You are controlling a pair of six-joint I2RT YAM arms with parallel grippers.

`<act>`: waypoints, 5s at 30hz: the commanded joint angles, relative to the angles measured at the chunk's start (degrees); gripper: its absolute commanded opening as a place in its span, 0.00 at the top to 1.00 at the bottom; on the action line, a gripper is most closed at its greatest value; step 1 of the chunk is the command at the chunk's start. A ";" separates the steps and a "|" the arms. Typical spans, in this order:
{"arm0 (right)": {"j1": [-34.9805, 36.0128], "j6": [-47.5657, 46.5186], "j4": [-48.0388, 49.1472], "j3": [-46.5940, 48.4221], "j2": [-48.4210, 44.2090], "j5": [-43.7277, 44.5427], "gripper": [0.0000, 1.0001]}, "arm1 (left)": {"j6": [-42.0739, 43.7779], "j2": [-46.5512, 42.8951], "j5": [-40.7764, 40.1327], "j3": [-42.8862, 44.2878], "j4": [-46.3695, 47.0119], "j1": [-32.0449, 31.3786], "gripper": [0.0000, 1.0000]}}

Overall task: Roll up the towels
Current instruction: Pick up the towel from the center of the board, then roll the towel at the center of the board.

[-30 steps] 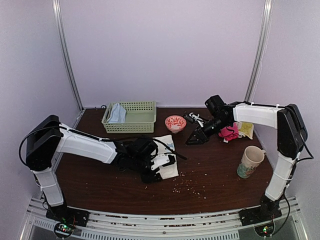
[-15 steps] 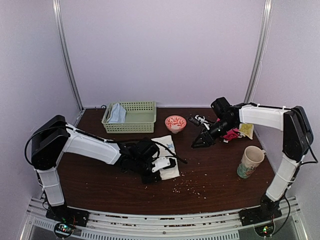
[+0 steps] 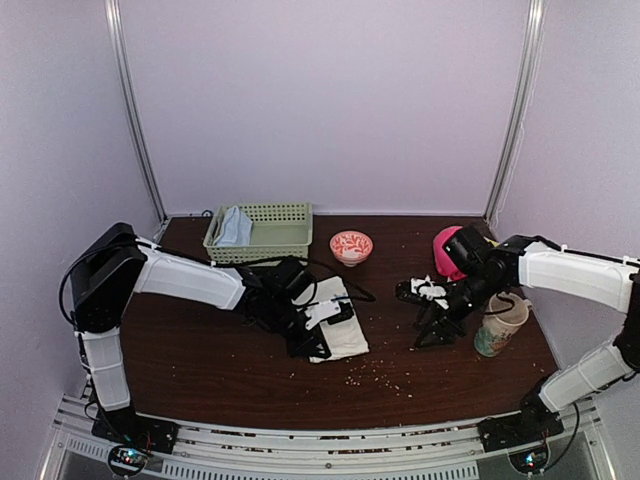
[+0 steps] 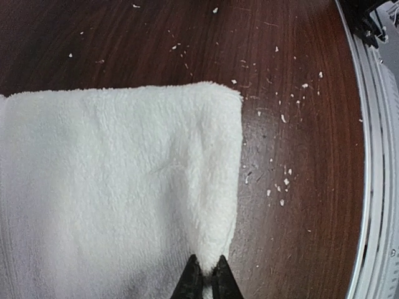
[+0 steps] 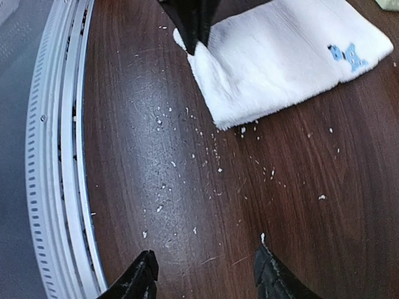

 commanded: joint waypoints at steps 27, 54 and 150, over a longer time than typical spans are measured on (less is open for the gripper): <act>28.39 -0.88 34.95 1.06 16.72 30.25 0.62 | -11.29 6.64 24.98 0.92 3.71 6.76 0.95; 15.16 1.53 -5.32 28.71 40.05 -5.69 1.00 | -19.06 -14.29 -7.34 -31.65 52.63 -3.04 0.45; 9.03 -8.48 -5.49 5.73 -2.16 3.69 0.65 | -19.07 17.62 23.55 11.80 -6.98 0.39 1.00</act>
